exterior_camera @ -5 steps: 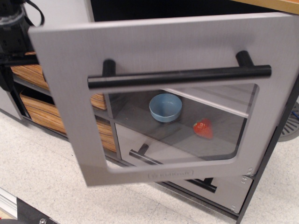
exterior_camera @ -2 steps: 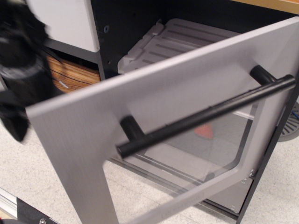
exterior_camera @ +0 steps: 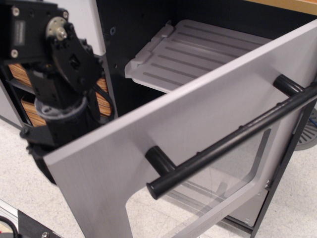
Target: Open oven
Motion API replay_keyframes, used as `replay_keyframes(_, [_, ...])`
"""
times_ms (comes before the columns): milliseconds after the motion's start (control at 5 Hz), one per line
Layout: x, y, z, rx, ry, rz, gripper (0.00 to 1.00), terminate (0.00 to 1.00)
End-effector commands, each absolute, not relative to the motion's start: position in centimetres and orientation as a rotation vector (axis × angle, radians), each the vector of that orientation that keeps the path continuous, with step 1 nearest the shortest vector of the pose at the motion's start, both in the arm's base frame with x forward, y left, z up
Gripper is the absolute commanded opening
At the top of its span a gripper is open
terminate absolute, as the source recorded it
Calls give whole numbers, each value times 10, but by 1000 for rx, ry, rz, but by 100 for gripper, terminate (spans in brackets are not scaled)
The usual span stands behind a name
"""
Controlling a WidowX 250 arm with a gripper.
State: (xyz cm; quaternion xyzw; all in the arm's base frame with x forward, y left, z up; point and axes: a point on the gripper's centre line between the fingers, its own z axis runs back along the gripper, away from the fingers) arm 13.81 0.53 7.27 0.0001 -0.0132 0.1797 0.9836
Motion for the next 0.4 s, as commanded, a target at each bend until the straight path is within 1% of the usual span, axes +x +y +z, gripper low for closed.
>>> replay_keyframes(0, [138,24,86,-3,-40,355,100,0])
replay_keyframes(200, [138,24,86,-3,-40,355,100,100])
